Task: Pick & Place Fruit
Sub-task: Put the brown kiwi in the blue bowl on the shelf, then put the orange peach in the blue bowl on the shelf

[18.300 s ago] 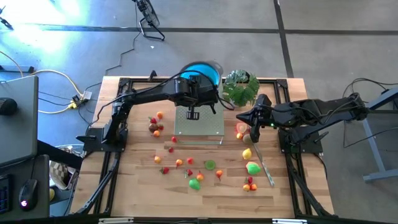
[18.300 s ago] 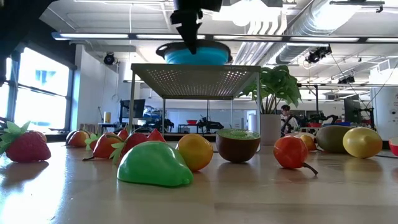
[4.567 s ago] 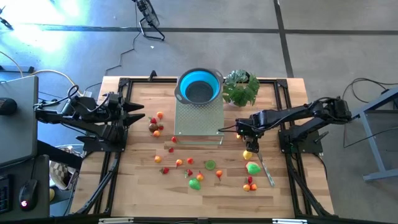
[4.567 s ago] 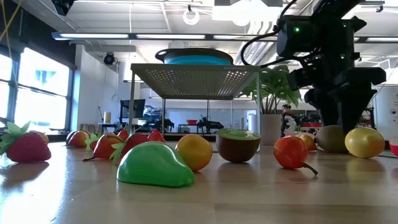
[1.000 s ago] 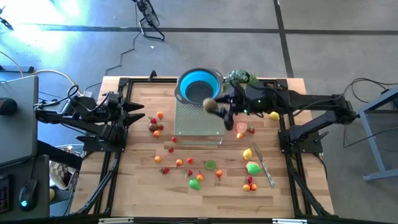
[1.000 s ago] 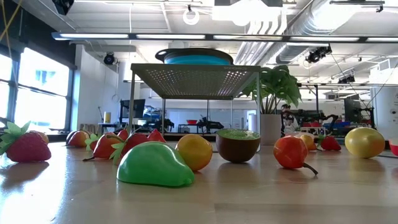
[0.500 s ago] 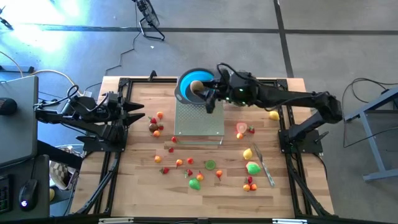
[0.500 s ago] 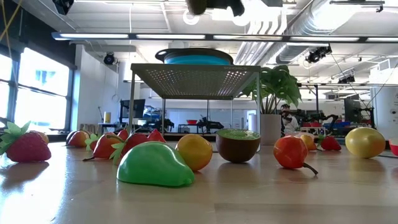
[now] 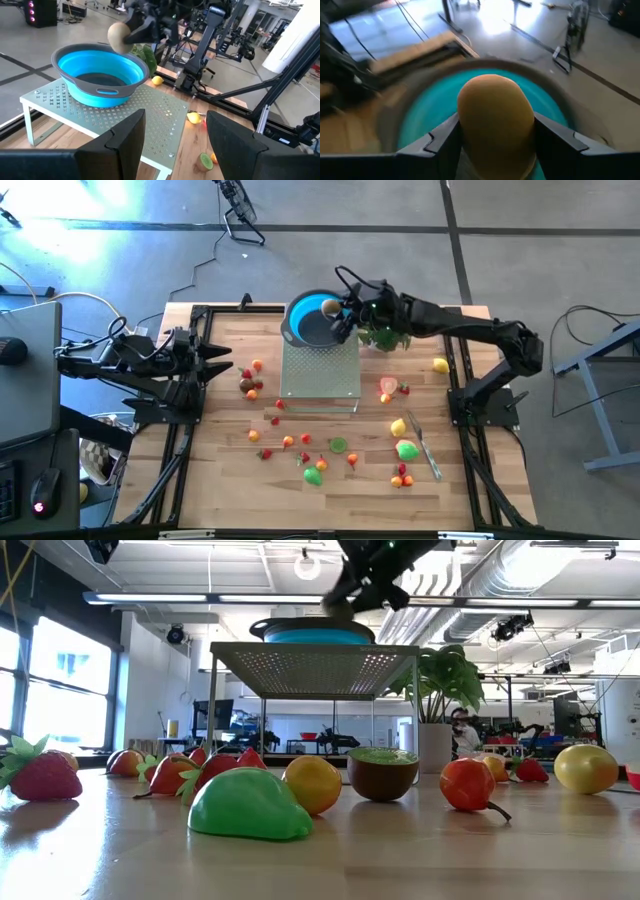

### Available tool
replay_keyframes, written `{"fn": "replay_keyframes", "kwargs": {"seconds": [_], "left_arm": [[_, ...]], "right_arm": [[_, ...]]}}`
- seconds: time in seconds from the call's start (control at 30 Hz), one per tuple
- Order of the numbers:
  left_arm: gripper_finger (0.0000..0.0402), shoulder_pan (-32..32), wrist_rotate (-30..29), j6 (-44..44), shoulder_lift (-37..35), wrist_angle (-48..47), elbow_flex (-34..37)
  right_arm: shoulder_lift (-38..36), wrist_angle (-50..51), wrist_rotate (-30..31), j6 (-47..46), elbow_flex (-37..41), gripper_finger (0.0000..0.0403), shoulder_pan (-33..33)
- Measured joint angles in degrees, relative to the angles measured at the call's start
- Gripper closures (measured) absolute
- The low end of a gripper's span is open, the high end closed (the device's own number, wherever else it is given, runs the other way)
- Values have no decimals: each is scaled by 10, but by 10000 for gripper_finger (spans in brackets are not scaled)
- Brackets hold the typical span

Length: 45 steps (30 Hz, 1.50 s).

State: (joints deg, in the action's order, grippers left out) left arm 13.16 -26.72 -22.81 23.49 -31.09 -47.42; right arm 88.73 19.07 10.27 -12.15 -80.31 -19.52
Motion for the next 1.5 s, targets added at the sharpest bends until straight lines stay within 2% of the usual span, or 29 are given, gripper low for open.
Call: {"fn": "replay_keyframes", "kwargs": {"seconds": [0.2,0.43,0.9,1.13,1.5], "left_arm": [[197,0,0,0,0,-3,0],[197,0,0,2,0,-4,0],[197,0,2,2,0,-4,0],[197,0,2,2,0,-4,0],[197,0,2,2,0,-5,0]], "right_arm": [[8,27,0,8,0,196,-10],[20,38,-2,72,0,191,-11],[19,30,1,91,0,90,-10],[-32,16,1,74,0,109,18],[-139,11,1,72,0,160,105]]}}
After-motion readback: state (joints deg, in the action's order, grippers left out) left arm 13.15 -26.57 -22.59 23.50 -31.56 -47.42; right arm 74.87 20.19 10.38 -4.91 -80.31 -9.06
